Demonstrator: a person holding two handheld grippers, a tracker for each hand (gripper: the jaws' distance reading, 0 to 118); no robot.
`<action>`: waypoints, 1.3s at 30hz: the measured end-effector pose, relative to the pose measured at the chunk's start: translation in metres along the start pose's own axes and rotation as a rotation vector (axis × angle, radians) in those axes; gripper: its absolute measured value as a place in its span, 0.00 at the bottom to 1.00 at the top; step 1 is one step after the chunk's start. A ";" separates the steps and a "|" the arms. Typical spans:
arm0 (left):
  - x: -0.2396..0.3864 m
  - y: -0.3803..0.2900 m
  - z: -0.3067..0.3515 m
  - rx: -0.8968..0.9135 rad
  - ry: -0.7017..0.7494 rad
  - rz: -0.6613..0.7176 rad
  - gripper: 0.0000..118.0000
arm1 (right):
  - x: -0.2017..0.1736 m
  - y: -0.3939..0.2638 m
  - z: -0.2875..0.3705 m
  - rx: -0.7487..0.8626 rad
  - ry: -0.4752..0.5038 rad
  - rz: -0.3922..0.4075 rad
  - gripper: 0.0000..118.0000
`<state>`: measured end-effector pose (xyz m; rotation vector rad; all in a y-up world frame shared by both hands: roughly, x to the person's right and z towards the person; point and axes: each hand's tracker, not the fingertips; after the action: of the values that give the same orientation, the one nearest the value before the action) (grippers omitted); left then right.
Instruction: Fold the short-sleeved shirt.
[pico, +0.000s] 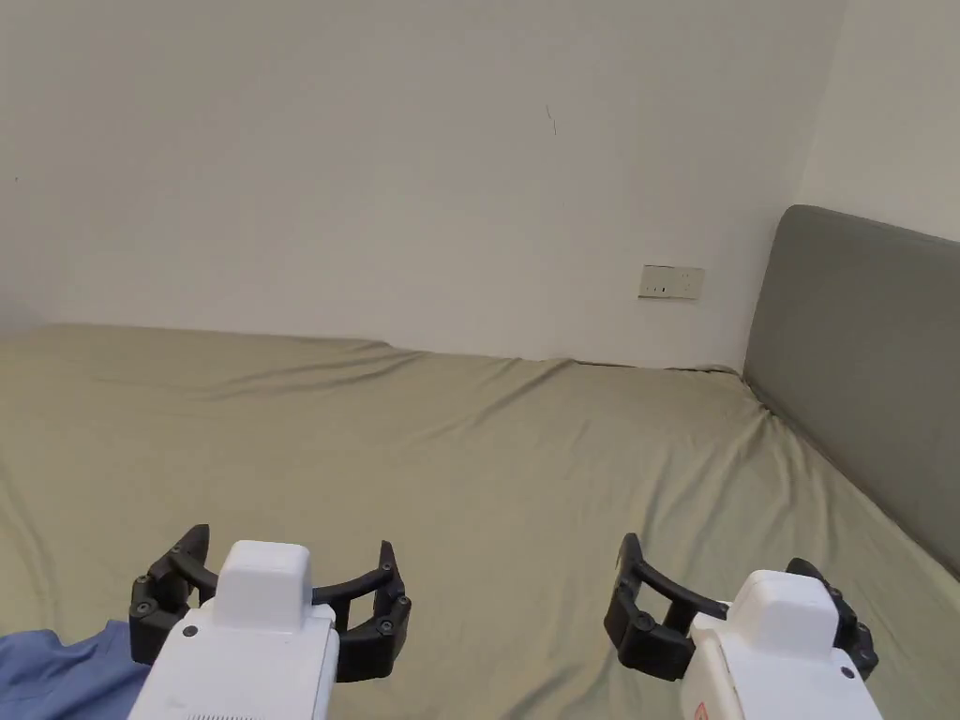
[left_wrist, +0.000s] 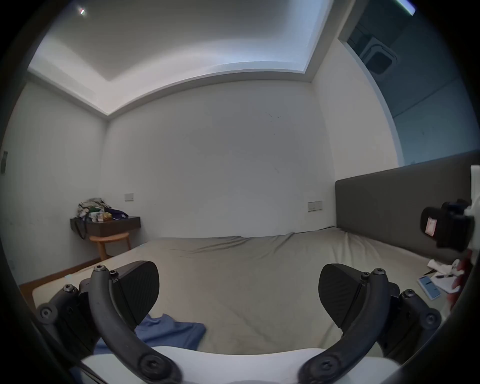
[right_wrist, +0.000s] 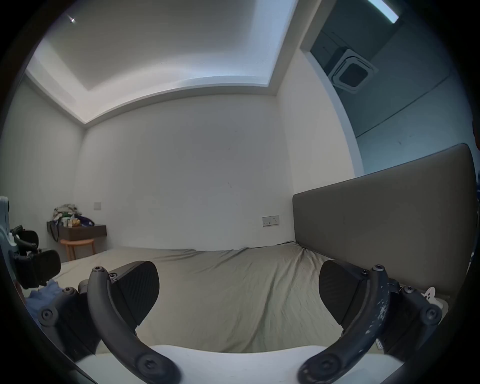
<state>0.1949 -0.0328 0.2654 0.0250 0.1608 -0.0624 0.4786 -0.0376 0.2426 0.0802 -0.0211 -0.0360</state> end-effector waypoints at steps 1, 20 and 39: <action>0.001 -0.001 0.000 0.007 0.001 -0.006 1.00 | -0.001 -0.001 0.000 0.000 -0.002 0.002 1.00; -0.001 0.004 0.003 0.012 0.002 -0.026 1.00 | 0.000 -0.006 0.006 -0.022 -0.012 -0.027 1.00; 0.004 0.002 0.004 -0.013 -0.004 -0.029 1.00 | -0.003 -0.009 0.007 -0.043 0.006 -0.015 1.00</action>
<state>0.1992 -0.0312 0.2689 0.0093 0.1572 -0.0906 0.4754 -0.0472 0.2484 0.0371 -0.0135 -0.0515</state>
